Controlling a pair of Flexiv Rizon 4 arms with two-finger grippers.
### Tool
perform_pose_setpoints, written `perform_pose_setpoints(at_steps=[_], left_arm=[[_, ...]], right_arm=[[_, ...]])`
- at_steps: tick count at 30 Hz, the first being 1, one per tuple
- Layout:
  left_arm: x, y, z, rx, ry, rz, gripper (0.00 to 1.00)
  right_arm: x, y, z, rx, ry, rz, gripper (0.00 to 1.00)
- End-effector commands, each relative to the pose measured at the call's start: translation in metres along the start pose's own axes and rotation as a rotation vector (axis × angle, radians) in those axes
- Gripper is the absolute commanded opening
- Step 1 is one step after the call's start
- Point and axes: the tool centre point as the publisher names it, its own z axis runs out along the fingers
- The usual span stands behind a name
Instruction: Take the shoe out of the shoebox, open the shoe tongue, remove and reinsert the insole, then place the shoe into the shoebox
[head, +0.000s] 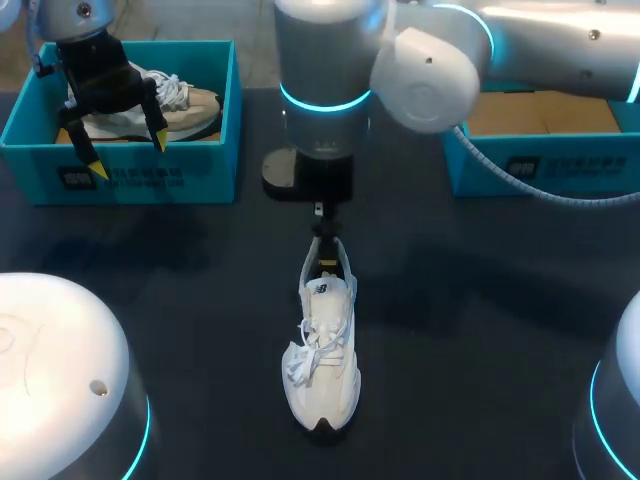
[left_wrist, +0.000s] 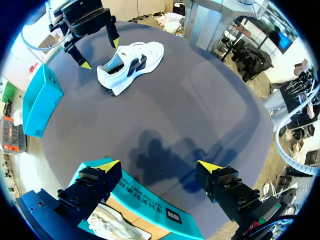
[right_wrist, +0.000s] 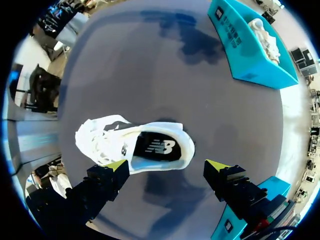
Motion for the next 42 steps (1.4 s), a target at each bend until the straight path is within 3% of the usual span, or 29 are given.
perform_pose_setpoints(at_steps=[1,14,26,42], left_arm=[[0.0,0.0,0.0,-0.003,0.002,0.0,1.0],[0.0,0.0,0.0,-0.003,0.002,0.0,1.0],[0.0,0.0,0.0,-0.003,0.002,0.0,1.0],[0.0,0.0,0.0,-0.003,0.002,0.0,1.0]], right_arm=[[-0.006,0.005,0.004,0.001,0.01,-0.008,1.0],[-0.027,0.009,0.023,0.008,-0.044,-0.048,1.0],[-0.041,0.009,0.056,-0.001,-0.033,-0.04,1.0],[-0.041,0.005,0.083,-0.007,-0.033,-0.013,1.0]])
